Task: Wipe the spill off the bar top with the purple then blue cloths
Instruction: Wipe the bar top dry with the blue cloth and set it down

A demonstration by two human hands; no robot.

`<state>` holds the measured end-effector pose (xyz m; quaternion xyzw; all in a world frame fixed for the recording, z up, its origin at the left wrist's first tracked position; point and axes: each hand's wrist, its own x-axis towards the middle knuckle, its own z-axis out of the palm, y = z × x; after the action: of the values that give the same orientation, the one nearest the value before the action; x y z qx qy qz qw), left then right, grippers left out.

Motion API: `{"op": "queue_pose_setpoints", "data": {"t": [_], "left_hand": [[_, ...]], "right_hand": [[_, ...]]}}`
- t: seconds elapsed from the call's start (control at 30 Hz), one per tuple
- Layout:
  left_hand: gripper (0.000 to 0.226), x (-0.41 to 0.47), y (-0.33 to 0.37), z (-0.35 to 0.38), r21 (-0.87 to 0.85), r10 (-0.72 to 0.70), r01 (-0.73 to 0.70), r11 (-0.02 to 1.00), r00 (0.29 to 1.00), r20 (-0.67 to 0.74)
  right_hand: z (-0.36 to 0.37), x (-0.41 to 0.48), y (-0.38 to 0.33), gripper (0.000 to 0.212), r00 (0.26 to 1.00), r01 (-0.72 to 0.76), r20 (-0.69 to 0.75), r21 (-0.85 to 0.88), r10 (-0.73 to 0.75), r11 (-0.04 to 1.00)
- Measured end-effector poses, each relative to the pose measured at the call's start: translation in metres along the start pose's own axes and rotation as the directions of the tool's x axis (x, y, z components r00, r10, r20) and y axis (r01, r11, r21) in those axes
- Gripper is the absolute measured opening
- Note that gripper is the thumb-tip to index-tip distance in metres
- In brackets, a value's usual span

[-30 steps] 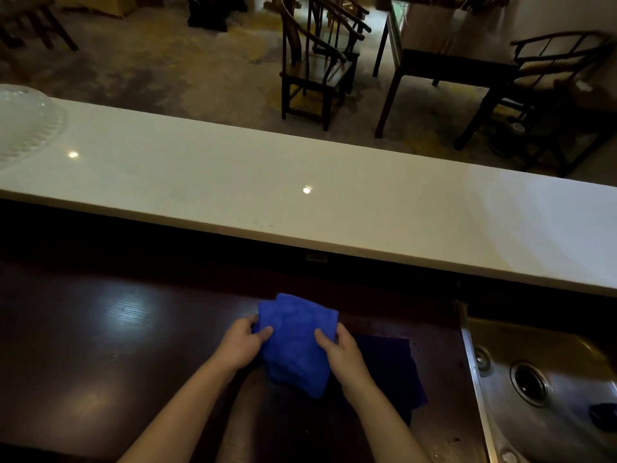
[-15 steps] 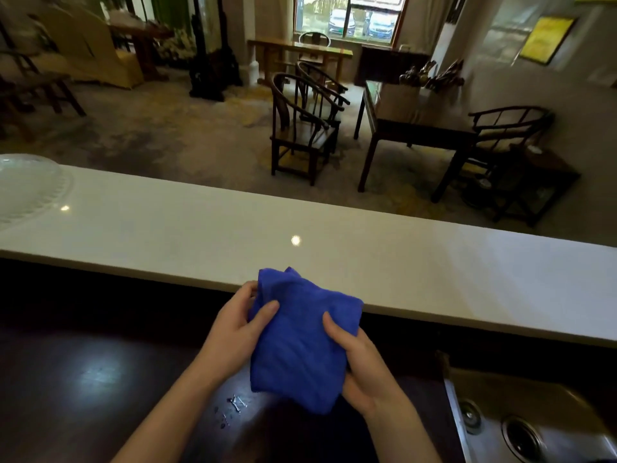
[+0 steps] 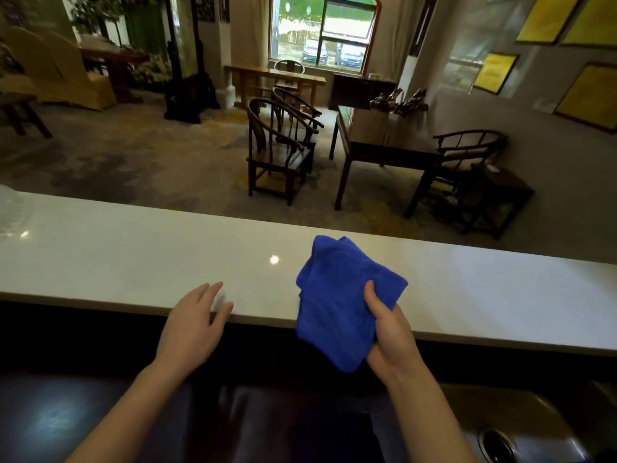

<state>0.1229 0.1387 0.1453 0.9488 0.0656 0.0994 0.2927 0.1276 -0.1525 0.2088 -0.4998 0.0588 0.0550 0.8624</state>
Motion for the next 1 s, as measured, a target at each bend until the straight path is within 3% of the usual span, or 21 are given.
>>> {"op": "queue_pose_setpoints", "data": {"t": [0.1,0.17,0.23,0.3,0.37,0.43,0.53,0.57,0.6,0.77,1.0], "left_hand": [[0.055,0.000,-0.009,0.009,0.213,0.016,-0.021,0.977,1.000,0.027],[0.052,-0.001,-0.011,0.012,0.277,0.029,-0.034,0.960,0.999,0.022],[0.049,-0.002,-0.013,0.013,0.308,0.038,-0.040,0.951,0.999,0.011],[0.047,-0.003,-0.014,0.011,0.311,0.047,-0.047,0.949,0.999,0.007],[0.046,-0.003,-0.017,0.009,0.313,0.058,-0.058,0.948,0.998,0.010],[0.045,-0.003,-0.018,0.007,0.306,0.068,-0.067,0.950,0.998,0.008],[0.049,-0.003,-0.017,0.005,0.289,0.078,-0.077,0.954,0.997,0.009],[0.051,-0.003,-0.018,0.005,0.277,0.081,-0.080,0.957,0.997,0.008],[0.050,-0.003,-0.019,0.005,0.268,0.086,-0.084,0.960,0.996,0.005],[0.041,0.000,-0.023,0.008,0.268,0.113,-0.105,0.958,0.993,-0.017],[0.043,0.001,-0.022,0.012,0.287,0.129,-0.109,0.952,0.990,-0.049]], "right_hand": [[-0.012,0.012,-0.018,0.019,0.968,0.138,-0.165,-0.271,-0.187,0.953],[-0.021,0.023,-0.030,0.022,0.914,0.137,-0.263,-0.517,-0.309,0.845],[-0.032,0.033,-0.036,0.035,0.867,0.123,-0.287,-0.668,-0.407,0.734],[-0.045,0.042,-0.037,0.035,0.842,0.160,-0.229,-0.759,-0.489,0.631],[-0.061,0.052,-0.034,0.029,0.820,0.185,-0.129,-0.863,-0.558,0.471],[-0.080,0.061,-0.025,0.043,0.829,0.139,-0.033,-0.955,-0.558,0.264],[-0.103,0.068,-0.001,0.061,0.929,-0.021,0.054,-0.980,-0.367,-0.197],[-0.107,0.069,0.009,0.062,0.953,-0.061,0.029,-0.957,-0.301,-0.285],[-0.108,0.068,0.017,0.062,0.963,-0.087,0.006,-0.940,-0.270,-0.329],[-0.082,0.071,0.036,0.066,0.972,-0.124,-0.050,-0.938,-0.228,-0.324],[-0.021,0.064,0.071,0.067,0.985,0.035,0.094,-0.928,-0.143,-0.372]]}}
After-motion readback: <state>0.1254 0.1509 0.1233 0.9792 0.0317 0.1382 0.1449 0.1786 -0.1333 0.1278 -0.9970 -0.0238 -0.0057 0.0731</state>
